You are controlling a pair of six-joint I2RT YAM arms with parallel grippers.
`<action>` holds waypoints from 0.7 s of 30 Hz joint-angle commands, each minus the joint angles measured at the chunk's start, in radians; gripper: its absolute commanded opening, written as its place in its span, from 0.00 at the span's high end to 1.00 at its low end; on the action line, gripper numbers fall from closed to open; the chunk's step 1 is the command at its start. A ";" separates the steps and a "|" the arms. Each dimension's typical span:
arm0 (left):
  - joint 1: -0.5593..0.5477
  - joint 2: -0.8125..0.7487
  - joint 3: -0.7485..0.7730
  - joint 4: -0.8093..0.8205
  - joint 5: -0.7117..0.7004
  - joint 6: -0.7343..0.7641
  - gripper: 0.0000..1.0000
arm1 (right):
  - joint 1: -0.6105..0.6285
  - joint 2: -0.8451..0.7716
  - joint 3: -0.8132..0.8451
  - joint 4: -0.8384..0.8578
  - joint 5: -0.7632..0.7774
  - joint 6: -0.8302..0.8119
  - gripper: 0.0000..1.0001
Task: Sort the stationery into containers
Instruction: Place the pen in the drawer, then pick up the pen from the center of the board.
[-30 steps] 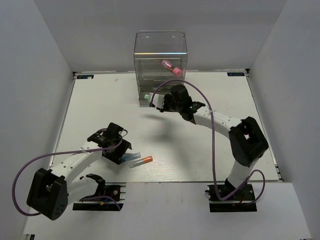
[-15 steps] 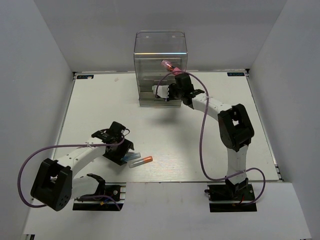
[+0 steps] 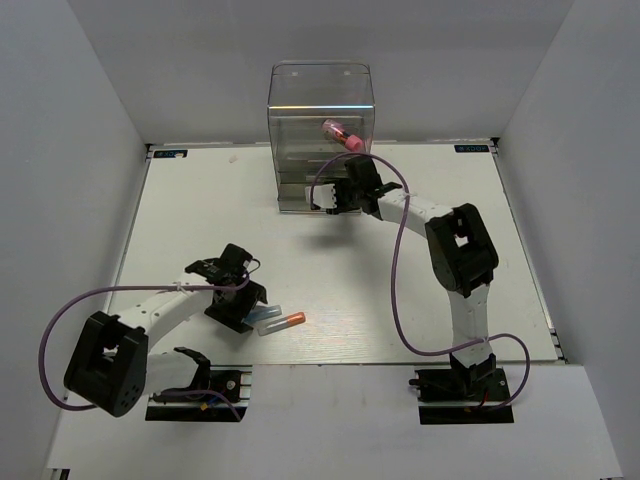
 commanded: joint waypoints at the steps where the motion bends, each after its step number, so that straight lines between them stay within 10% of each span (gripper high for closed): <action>1: -0.006 0.010 0.031 -0.011 0.010 -0.006 0.21 | -0.006 -0.038 0.022 -0.003 -0.016 0.026 0.53; 11: 0.003 0.096 0.055 -0.039 -0.010 -0.017 0.30 | -0.003 -0.208 -0.130 0.012 -0.142 0.247 0.50; 14: 0.003 0.151 0.088 -0.039 -0.022 -0.017 0.44 | 0.000 -0.307 -0.202 0.015 -0.189 0.310 0.48; 16: 0.003 0.171 0.097 -0.021 -0.022 -0.017 0.55 | -0.003 -0.373 -0.242 0.015 -0.214 0.353 0.10; 21: 0.003 0.205 0.124 0.022 -0.013 -0.006 0.86 | -0.006 -0.470 -0.336 -0.021 -0.298 0.462 0.10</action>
